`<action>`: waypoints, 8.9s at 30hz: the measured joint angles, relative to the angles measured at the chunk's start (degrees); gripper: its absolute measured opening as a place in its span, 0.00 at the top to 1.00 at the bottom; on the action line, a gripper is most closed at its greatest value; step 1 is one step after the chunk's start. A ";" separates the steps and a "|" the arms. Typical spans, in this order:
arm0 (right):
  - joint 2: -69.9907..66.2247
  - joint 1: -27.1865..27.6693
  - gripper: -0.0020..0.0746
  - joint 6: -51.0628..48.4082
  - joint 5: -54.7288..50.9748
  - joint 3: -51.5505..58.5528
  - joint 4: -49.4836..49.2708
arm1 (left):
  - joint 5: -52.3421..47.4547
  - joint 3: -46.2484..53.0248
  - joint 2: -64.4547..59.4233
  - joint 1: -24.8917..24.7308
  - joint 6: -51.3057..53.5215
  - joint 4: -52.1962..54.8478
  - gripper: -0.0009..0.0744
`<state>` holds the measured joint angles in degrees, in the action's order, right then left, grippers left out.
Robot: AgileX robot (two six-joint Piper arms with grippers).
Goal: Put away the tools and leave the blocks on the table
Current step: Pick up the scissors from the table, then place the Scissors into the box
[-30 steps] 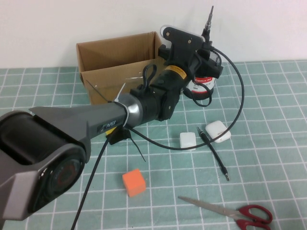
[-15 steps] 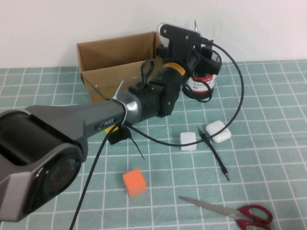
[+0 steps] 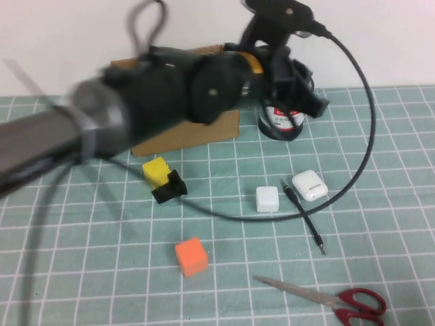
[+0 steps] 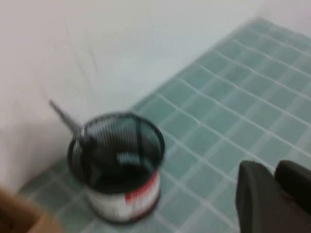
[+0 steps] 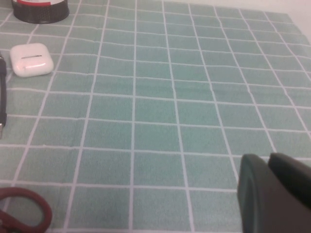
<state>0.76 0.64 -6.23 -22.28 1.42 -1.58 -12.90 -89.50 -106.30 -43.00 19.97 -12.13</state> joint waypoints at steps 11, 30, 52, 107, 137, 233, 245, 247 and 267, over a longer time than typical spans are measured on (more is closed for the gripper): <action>0.00 0.00 0.99 0.00 0.00 0.00 0.00 | -5.64 25.01 30.06 3.59 -1.54 0.25 0.99; 0.00 0.00 0.99 0.00 0.00 0.00 0.00 | -14.42 41.35 44.67 6.90 -3.10 3.06 0.99; 0.00 0.00 0.99 0.00 0.00 0.00 0.00 | 14.19 84.03 95.38 29.46 -11.33 8.56 0.99; 0.00 0.00 0.99 0.76 12.31 0.33 -11.39 | -7.42 91.06 106.76 30.77 -13.39 10.53 0.99; -61.68 -3.91 0.98 -9.02 -32.05 -45.56 -21.44 | -7.42 91.06 106.76 30.77 -13.39 10.53 0.99; -99.49 -43.62 0.89 -19.13 -26.21 -59.68 4.49 | -7.42 91.06 106.79 30.77 -13.39 10.53 0.99; -83.83 -45.05 0.90 -12.62 -29.22 -59.90 11.41 | -7.42 91.06 106.79 30.77 -13.39 10.53 0.99; -83.70 -45.05 0.90 -11.26 -29.78 -67.66 20.42 | -7.42 91.06 106.79 30.77 -13.39 10.53 0.99; -113.23 -43.68 0.90 -18.51 -20.74 -111.79 31.54 | -7.42 91.06 106.79 30.77 -13.39 10.53 0.99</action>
<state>-112.47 -43.04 -24.73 -43.02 -110.36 29.97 -20.33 1.57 0.49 -12.23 6.57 -1.60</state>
